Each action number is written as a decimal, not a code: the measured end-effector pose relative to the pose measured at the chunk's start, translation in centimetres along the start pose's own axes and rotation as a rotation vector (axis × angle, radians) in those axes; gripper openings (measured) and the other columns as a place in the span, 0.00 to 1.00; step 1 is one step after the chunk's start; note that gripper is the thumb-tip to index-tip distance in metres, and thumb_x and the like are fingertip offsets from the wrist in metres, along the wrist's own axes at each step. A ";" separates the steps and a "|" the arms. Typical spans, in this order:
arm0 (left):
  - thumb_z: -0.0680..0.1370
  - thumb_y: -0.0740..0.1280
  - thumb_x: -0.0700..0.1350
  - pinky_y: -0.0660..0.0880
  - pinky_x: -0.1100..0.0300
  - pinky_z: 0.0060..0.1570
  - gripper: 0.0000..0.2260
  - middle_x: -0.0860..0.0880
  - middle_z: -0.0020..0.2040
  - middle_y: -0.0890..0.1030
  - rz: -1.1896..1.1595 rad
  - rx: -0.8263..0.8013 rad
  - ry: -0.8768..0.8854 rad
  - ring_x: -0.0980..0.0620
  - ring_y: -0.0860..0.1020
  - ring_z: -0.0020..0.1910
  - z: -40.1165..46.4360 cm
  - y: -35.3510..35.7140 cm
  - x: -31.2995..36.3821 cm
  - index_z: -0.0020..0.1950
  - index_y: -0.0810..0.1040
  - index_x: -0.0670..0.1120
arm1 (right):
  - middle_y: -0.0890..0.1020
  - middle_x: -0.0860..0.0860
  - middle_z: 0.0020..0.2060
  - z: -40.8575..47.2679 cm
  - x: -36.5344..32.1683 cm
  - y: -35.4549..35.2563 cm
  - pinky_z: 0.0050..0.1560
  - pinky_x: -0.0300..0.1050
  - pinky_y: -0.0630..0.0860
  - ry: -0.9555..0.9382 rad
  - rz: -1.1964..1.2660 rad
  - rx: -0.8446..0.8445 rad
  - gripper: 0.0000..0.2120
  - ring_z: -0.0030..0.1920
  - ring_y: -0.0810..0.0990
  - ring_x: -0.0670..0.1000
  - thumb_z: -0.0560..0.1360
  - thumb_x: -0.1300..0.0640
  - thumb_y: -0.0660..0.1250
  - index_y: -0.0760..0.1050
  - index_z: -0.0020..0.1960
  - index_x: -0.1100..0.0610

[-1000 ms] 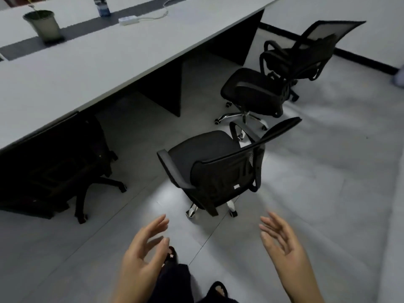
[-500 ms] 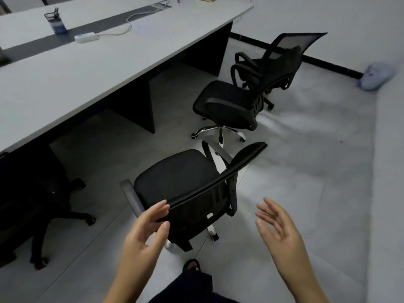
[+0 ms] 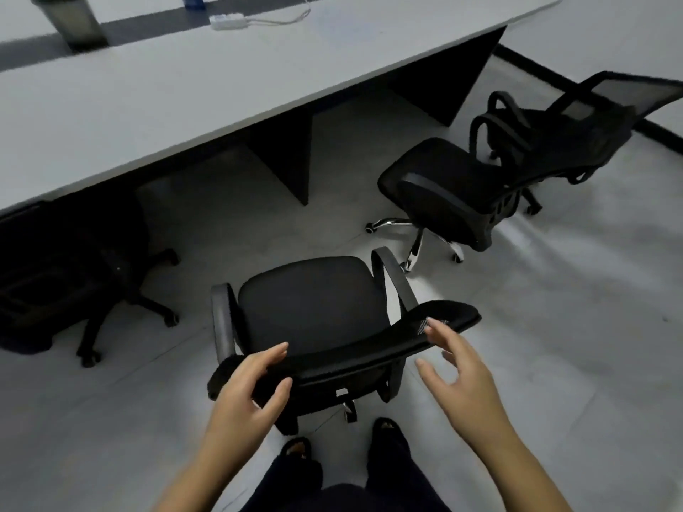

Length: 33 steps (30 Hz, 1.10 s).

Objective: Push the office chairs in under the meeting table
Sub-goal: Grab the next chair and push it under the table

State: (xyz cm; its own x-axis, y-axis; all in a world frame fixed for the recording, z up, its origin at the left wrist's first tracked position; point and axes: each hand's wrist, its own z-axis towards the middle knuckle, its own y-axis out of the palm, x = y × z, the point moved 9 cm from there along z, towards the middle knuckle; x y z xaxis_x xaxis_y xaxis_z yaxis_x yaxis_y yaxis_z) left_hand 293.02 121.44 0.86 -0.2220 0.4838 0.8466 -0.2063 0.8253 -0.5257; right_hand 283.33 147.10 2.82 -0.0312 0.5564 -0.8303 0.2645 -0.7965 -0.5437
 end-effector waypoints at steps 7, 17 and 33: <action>0.73 0.51 0.69 0.66 0.65 0.52 0.25 0.60 0.47 0.83 0.691 0.019 0.101 0.59 0.80 0.46 1.2 3.7 0.0 0.52 0.80 0.56 | 0.79 0.39 0.52 6.1 3.0 3.5 0.60 0.44 0.69 -0.497 -0.734 -0.434 0.23 0.54 0.78 0.44 0.65 0.47 0.73 0.73 0.60 0.46; 0.57 0.81 0.49 0.74 0.68 0.31 0.17 0.62 0.40 0.84 0.778 0.088 -0.002 0.60 0.83 0.38 5.0 4.4 -0.4 0.43 0.83 0.58 | 0.83 0.38 0.32 14.1 2.8 4.3 0.23 0.38 0.74 -0.679 -0.857 -0.432 0.18 0.30 0.81 0.43 0.51 0.53 0.78 0.80 0.38 0.40; 0.66 0.75 0.51 0.72 0.63 0.26 0.07 0.58 0.37 0.84 0.861 0.253 0.022 0.55 0.82 0.35 23.7 -5.0 -3.6 0.43 0.82 0.56 | 0.84 0.43 0.46 33.6 -5.2 13.2 0.38 0.41 0.70 -0.731 -0.923 -0.501 0.10 0.46 0.80 0.47 0.75 0.47 0.61 0.76 0.55 0.41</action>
State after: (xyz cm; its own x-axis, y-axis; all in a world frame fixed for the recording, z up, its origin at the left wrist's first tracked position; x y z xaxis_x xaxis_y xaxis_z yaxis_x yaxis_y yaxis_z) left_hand 272.30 108.68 -1.47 -0.3786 0.9133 0.1502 -0.1811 0.0861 -0.9797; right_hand 254.61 125.72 -4.15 -0.8747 0.4664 -0.1321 0.1896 0.0782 -0.9787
